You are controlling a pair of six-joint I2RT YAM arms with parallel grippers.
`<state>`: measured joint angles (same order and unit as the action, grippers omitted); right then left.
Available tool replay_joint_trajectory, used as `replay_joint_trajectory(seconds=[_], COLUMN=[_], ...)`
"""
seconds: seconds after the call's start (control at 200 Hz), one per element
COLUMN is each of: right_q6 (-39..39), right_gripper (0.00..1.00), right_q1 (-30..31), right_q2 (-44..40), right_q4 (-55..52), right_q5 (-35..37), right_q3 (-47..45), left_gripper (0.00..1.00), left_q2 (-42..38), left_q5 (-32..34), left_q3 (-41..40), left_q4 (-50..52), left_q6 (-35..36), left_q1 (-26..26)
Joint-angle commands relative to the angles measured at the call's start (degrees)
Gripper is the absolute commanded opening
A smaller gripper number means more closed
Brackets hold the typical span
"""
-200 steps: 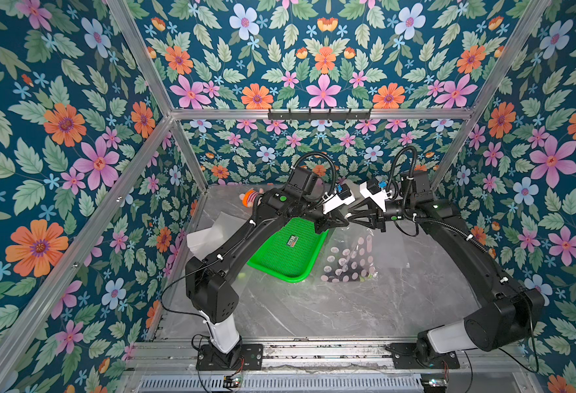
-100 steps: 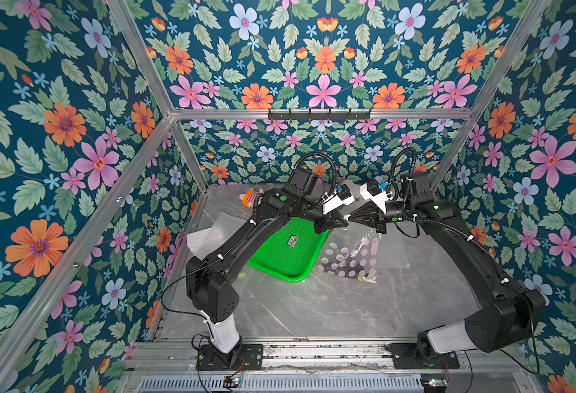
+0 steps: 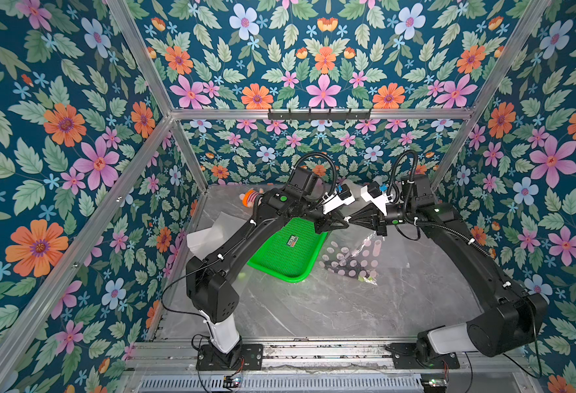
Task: Place the eggplant in a zip-top bag and seal the zipper
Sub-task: Zip the zipper on the zipper food storage bag.
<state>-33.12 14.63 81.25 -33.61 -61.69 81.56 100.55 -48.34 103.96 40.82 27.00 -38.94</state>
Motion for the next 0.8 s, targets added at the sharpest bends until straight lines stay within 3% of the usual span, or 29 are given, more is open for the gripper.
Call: replay_joint_trajectory(seconds=[0.0, 0.095, 0.256, 0.541, 0.797], right_q6=[-0.43, -0.22, -0.45, -4.49, -6.78], right_gripper=[0.03, 0.03, 0.03, 0.03, 0.02], right_q1=[0.20, 0.18, 0.27, 0.27, -0.85], right_q2=[-0.39, -0.46, -0.22, 0.21, 0.16], right_q4=[1.24, 1.19, 0.87, -2.49, -5.33], right_q5=[-0.82, -0.82, -0.27, 4.03, 7.90], right_q3=[-0.02, -0.19, -0.36, -0.57, -1.43], left_gripper=[0.21, 0.19, 0.00, 0.00, 0.00], left_q2=[0.05, 0.50, 1.29, 0.15, -4.14], left_q5=[-0.54, -0.72, -0.69, 1.64, 3.86], left_q3=[0.64, 1.11, 1.86, 1.68, -3.18], left_q4=[-1.27, -1.27, -0.46, 0.58, -5.14], left_q6=[-0.02, -0.19, -0.19, 1.20, 0.16], left_q1=[-0.06, -0.13, -0.32, -0.26, 0.74])
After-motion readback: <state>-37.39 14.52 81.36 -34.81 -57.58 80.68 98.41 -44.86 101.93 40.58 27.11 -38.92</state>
